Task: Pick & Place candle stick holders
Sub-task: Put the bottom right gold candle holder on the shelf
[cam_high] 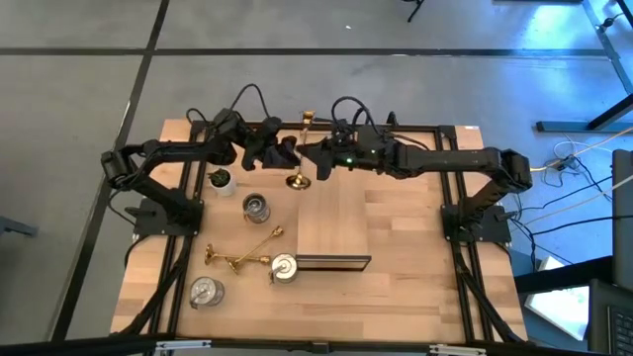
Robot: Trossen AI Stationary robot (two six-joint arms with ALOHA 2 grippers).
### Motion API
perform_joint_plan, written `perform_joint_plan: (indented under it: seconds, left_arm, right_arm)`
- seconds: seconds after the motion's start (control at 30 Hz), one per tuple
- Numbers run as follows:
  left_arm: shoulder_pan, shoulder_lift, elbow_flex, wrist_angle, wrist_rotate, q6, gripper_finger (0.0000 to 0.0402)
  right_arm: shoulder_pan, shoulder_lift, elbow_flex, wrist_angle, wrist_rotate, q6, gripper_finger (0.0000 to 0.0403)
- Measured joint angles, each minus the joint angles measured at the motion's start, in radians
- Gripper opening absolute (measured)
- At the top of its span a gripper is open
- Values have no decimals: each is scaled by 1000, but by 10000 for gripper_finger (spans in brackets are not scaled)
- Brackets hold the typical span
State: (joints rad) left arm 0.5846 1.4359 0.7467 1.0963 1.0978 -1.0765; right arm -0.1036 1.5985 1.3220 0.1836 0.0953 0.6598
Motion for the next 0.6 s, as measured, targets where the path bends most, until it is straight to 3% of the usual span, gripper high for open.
perform_joint_plan:
  seconds: [0.33, 0.43, 0.6]
  left_arm:
    - [52, -1, 0, 7, 47, -26, 165]
    - [55, -1, 0, 6, 55, -32, 165]
    - [54, -1, 0, -10, 52, -28, 166]
  right_arm:
    - [39, -130, 0, -328, 393, -125, 15]
    - [70, -146, 0, -354, 450, -217, 15]
    - [109, -148, 0, -368, 454, -339, 15]
